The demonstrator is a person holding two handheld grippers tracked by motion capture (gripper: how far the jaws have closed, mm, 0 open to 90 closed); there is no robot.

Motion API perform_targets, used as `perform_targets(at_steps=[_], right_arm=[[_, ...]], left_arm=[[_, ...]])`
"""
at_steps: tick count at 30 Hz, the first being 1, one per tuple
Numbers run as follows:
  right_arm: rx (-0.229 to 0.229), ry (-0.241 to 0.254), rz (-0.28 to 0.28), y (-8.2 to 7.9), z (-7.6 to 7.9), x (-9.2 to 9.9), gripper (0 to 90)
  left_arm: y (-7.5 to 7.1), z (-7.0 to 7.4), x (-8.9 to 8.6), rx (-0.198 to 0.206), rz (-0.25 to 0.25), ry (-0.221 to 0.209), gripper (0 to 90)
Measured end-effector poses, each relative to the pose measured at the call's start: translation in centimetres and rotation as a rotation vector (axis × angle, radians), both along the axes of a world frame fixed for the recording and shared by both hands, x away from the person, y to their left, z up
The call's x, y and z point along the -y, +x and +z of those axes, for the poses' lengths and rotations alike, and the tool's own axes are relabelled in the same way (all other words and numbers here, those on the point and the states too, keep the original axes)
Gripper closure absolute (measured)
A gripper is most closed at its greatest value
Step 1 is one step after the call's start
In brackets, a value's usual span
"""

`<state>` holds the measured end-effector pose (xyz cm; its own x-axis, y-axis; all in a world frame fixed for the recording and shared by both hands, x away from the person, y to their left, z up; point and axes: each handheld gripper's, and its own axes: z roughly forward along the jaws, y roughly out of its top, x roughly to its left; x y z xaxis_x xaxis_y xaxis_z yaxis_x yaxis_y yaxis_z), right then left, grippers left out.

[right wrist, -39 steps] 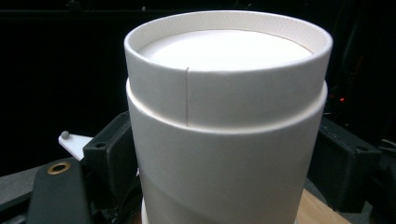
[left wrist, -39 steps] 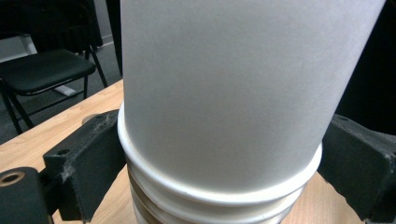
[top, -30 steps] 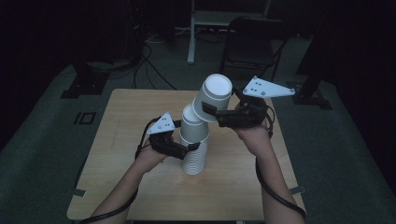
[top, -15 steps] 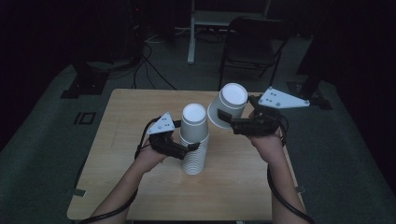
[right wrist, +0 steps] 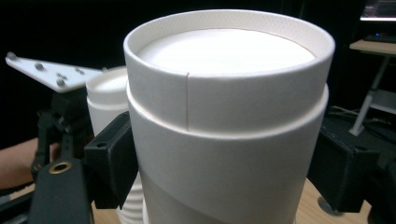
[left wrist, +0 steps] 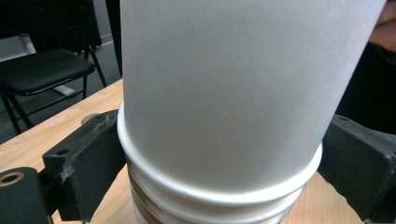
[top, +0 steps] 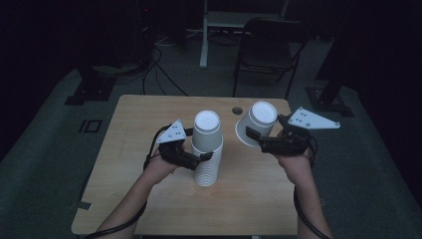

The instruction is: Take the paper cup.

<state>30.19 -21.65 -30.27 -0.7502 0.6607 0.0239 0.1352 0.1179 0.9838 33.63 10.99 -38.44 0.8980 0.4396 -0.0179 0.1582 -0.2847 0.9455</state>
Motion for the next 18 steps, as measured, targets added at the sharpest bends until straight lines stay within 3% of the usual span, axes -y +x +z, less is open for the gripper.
perform_targets(at_steps=[9, 18], right_arm=[[-0.058, -0.011, -0.02, -0.6, -4.0, 0.8, 19.4], [-0.094, -0.032, -0.03, -0.9, -6.5, 1.0, 19.4]], left_arm=[[0.1, 0.0, -0.1, -0.012, -0.003, -0.013, 5.4], [-0.4, 0.5, -0.8, -0.005, 0.0, -0.062, 5.3]])
